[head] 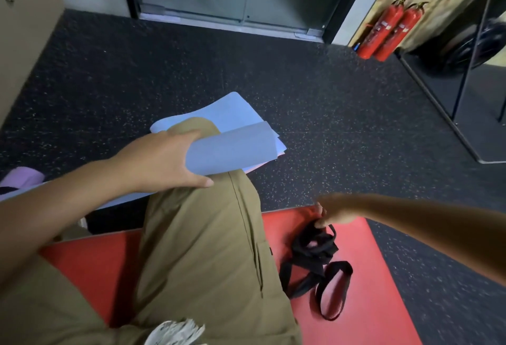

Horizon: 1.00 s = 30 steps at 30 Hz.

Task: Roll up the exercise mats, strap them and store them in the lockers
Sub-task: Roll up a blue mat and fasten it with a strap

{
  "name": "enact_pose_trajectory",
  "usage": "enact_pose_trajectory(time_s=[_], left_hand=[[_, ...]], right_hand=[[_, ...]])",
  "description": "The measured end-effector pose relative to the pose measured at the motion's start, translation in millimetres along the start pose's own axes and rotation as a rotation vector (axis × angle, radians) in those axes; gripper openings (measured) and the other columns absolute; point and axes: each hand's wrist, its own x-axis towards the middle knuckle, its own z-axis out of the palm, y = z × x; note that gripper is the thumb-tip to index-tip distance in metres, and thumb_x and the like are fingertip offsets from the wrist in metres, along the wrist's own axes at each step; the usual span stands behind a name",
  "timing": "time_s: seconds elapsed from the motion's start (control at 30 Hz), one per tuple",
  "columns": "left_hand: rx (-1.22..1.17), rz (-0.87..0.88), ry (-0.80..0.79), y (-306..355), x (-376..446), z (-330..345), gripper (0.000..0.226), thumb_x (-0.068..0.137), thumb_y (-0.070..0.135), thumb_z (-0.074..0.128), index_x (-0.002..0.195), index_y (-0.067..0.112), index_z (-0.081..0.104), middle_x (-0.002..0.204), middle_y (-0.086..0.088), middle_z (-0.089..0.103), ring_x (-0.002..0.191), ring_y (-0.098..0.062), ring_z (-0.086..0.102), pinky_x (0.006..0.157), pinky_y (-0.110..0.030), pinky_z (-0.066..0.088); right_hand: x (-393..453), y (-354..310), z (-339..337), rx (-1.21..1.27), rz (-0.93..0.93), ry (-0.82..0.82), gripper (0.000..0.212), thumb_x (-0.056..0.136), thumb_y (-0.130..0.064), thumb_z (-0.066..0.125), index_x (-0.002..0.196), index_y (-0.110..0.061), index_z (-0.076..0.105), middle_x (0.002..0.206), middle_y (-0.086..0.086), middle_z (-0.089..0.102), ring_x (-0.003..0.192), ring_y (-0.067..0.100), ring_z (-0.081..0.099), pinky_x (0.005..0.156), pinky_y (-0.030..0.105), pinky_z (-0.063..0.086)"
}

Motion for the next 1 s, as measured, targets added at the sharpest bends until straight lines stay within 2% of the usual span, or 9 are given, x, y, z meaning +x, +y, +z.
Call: enact_pose_trajectory(time_s=[0.1, 0.17, 0.33, 0.43, 0.53, 0.63, 0.77, 0.9, 1.0], left_hand=[[0.004, 0.017, -0.009, 1.4, 5.6, -2.0, 0.079, 0.070, 0.076, 0.071, 0.133, 0.036, 0.047, 0.078, 0.022, 0.037, 0.083, -0.020, 0.047, 0.075, -0.036, 0.048], [0.006, 0.024, -0.020, 2.2, 9.2, -2.7, 0.081, 0.070, 0.076, 0.070, 0.136, 0.037, 0.045, 0.080, 0.021, 0.037, 0.083, -0.019, 0.046, 0.077, -0.036, 0.049], [0.019, 0.020, -0.069, 0.9, 21.0, -4.6, 0.068, 0.067, 0.078, 0.070, 0.116, 0.036, 0.051, 0.082, 0.019, 0.048, 0.080, -0.017, 0.051, 0.077, -0.039, 0.052], [0.016, 0.020, -0.084, 0.4, 26.2, -6.8, 0.067, 0.066, 0.079, 0.070, 0.114, 0.037, 0.050, 0.083, 0.018, 0.047, 0.081, -0.017, 0.051, 0.076, -0.037, 0.051], [-0.003, 0.015, -0.095, 0.3, 30.4, -9.2, 0.065, 0.067, 0.078, 0.071, 0.113, 0.037, 0.051, 0.083, 0.017, 0.048, 0.076, -0.007, 0.050, 0.073, -0.036, 0.050], [-0.025, 0.010, -0.110, -0.1, 34.4, -10.5, 0.059, 0.067, 0.077, 0.072, 0.104, 0.037, 0.051, 0.084, 0.014, 0.053, 0.075, -0.002, 0.049, 0.065, -0.032, 0.045], [-0.068, 0.017, -0.112, -4.8, 37.8, -8.3, 0.061, 0.066, 0.077, 0.073, 0.108, 0.039, 0.051, 0.085, 0.015, 0.054, 0.077, -0.006, 0.052, 0.069, -0.033, 0.049], [-0.117, 0.010, -0.098, -9.8, 35.8, -2.6, 0.063, 0.064, 0.078, 0.072, 0.104, 0.037, 0.048, 0.087, 0.015, 0.055, 0.083, -0.015, 0.056, 0.073, -0.035, 0.051], [-0.125, 0.007, -0.069, -11.7, 32.2, 2.1, 0.063, 0.064, 0.078, 0.072, 0.104, 0.037, 0.046, 0.089, 0.014, 0.056, 0.086, -0.021, 0.058, 0.072, -0.036, 0.051]], right_hand=[[4.3, 3.6, -1.8, 0.223, -0.003, -0.094, 0.034, 0.095, -0.009, 0.065, 0.128, -0.005, 0.062, 0.123, 0.018, 0.068, 0.092, 0.020, 0.068, 0.065, 0.018, 0.056], [5.6, 7.7, -6.0, 0.404, -0.012, -0.110, 0.025, 0.094, -0.004, 0.063, 0.119, -0.007, 0.067, 0.119, 0.018, 0.069, 0.090, 0.019, 0.069, 0.078, 0.025, 0.060], [-5.3, 14.4, -21.2, 0.847, -0.088, -0.304, 0.007, 0.096, -0.011, 0.067, 0.100, -0.008, 0.071, 0.098, 0.006, 0.074, 0.095, 0.022, 0.070, 0.094, 0.036, 0.057], [-17.8, 14.8, -27.2, 0.988, -0.132, -0.438, 0.005, 0.096, -0.009, 0.066, 0.096, -0.009, 0.071, 0.097, 0.004, 0.075, 0.098, 0.019, 0.069, 0.092, 0.034, 0.056], [-21.3, 15.3, -34.4, 1.016, -0.260, -0.461, 0.013, 0.088, -0.022, 0.073, 0.090, -0.010, 0.072, 0.099, 0.010, 0.071, 0.102, 0.025, 0.064, 0.102, 0.037, 0.051], [-22.8, 12.6, -51.9, 1.136, -0.352, -0.378, 0.022, 0.090, -0.028, 0.067, 0.095, -0.008, 0.072, 0.100, 0.012, 0.069, 0.101, 0.025, 0.062, 0.101, 0.033, 0.048], [-26.4, 11.3, -67.3, 1.311, -0.489, -0.444, 0.044, 0.084, -0.040, 0.076, 0.109, -0.005, 0.072, 0.100, 0.011, 0.069, 0.104, 0.027, 0.063, 0.104, 0.037, 0.046], [-26.3, 7.5, -68.2, 1.497, -0.595, -0.489, 0.048, 0.098, -0.026, 0.048, 0.137, 0.000, 0.058, 0.130, 0.019, 0.064, 0.120, 0.036, 0.059, 0.110, 0.049, 0.042], [-35.0, -8.4, -72.1, 1.622, -0.641, -0.384, 0.043, 0.102, -0.009, 0.036, 0.140, -0.006, 0.057, 0.147, 0.023, 0.051, 0.123, 0.039, 0.059, 0.097, 0.050, 0.052]])
